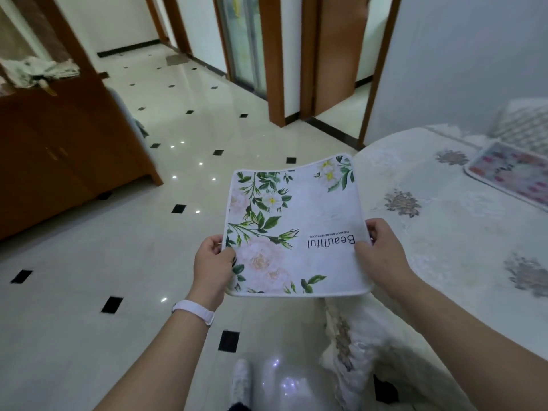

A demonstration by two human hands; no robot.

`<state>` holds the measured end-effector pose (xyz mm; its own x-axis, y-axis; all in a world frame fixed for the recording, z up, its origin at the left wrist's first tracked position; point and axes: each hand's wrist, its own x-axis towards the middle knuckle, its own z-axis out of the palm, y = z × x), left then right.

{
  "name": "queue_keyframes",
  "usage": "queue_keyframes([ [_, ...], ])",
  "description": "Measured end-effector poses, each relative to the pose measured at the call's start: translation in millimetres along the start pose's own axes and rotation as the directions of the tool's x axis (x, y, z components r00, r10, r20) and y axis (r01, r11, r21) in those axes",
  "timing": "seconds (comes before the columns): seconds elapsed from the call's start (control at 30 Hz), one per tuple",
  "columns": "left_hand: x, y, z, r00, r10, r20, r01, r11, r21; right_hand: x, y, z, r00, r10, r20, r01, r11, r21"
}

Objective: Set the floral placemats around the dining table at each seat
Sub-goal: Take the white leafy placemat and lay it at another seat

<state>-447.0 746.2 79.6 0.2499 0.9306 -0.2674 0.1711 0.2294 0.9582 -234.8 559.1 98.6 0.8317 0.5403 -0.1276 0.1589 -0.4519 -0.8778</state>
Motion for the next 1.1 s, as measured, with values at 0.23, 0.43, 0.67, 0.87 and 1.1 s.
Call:
queue_keyframes([
  [0.23, 109, 25, 25, 0.972, 0.011, 0.233, -0.022, 0.999, 0.046, 31, -30, 39, 0.965, 0.131, -0.226, -0.13, 0.991, 0.019],
  [0.43, 191, 52, 34, 0.904, 0.107, 0.413, -0.169, 0.979, 0.116, 48, -47, 80, 0.899, 0.227, -0.374, -0.235, 0.972, 0.023],
  [0.67, 211, 64, 81, 0.78, 0.093, 0.619, -0.189, 0.978, 0.091, 38, -44, 70, 0.791, 0.339, -0.509, -0.309, 0.94, 0.146],
  [0.87, 197, 57, 123, 0.682, 0.037, 0.731, -0.19, 0.973, 0.128, 20, -26, 51, 0.678, 0.429, -0.597, -0.365, 0.901, 0.234],
  [1.1, 182, 60, 178, 0.582, 0.054, 0.811, -0.253, 0.96, 0.118, 16, 3, 16, 0.611, 0.497, -0.616, -0.352, 0.868, 0.35],
])
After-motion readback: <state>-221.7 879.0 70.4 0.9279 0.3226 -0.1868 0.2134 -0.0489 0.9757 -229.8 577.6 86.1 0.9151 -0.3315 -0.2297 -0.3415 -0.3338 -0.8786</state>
